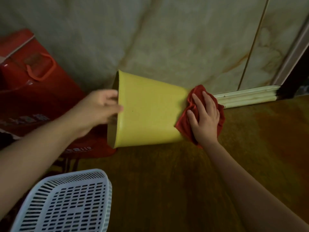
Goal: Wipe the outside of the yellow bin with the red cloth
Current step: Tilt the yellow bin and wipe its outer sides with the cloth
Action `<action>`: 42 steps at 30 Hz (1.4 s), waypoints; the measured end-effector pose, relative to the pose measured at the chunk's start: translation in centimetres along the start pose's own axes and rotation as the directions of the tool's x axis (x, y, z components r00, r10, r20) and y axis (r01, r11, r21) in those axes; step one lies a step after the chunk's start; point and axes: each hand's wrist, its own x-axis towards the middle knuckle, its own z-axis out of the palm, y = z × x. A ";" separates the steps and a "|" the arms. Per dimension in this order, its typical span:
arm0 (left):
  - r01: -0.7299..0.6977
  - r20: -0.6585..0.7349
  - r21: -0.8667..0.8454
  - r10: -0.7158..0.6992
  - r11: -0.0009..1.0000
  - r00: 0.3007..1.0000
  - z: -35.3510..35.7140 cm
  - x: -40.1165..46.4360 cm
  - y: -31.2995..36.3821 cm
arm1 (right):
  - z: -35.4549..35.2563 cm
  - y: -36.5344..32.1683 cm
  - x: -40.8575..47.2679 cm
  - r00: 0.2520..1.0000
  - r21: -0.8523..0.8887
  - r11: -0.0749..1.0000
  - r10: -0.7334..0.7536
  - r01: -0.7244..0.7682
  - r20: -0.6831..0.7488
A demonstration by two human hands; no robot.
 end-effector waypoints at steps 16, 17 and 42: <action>-0.254 0.174 0.463 0.194 0.849 0.965 0.9 0.4 4.0 | 1.3 -11.4 -0.4 0.953 0.074 0.952 -0.291 0.297 -0.089; -0.255 0.201 0.477 0.178 0.841 0.963 1.3 0.4 3.7 | 1.7 -10.0 -1.2 0.952 0.076 0.950 -0.299 0.303 -0.064; -0.008 0.416 0.126 -0.046 0.992 0.908 10.5 2.9 4.3 | -1.5 1.4 -11.5 0.999 -0.078 0.997 -0.009 0.011 0.031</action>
